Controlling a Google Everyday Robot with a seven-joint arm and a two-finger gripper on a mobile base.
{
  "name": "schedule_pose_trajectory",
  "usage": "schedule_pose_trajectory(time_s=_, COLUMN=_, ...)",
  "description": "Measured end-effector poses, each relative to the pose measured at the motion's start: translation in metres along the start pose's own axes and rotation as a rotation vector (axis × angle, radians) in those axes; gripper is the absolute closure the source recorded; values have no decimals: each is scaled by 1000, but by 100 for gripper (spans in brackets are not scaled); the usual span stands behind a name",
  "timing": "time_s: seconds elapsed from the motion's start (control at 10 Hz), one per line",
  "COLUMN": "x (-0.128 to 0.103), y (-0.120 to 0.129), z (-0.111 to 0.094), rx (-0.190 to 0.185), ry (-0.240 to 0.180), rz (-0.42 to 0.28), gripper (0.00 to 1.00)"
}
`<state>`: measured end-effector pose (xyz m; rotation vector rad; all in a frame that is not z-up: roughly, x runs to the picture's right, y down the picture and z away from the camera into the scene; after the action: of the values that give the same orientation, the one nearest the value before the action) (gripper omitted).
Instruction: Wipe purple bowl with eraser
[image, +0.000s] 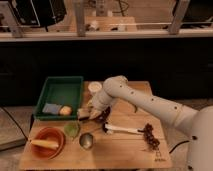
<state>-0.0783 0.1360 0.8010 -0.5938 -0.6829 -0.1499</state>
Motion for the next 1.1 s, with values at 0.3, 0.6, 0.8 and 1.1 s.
schedule_pose_trajectory(time_s=0.3, x=4, y=5, z=-2, rx=3, ry=7, rz=15, gripper=100)
schedule_pose_trajectory(time_s=0.6, x=12, y=11, z=-7, rx=9, ry=12, rz=40, gripper=100)
schedule_pose_trajectory(time_s=0.8, x=23, y=11, z=-14, rx=18, ry=23, rz=60, gripper=100)
schedule_pose_trajectory(time_s=1.1, x=33, y=-5, z=-23, rx=21, ry=40, rz=69, gripper=100)
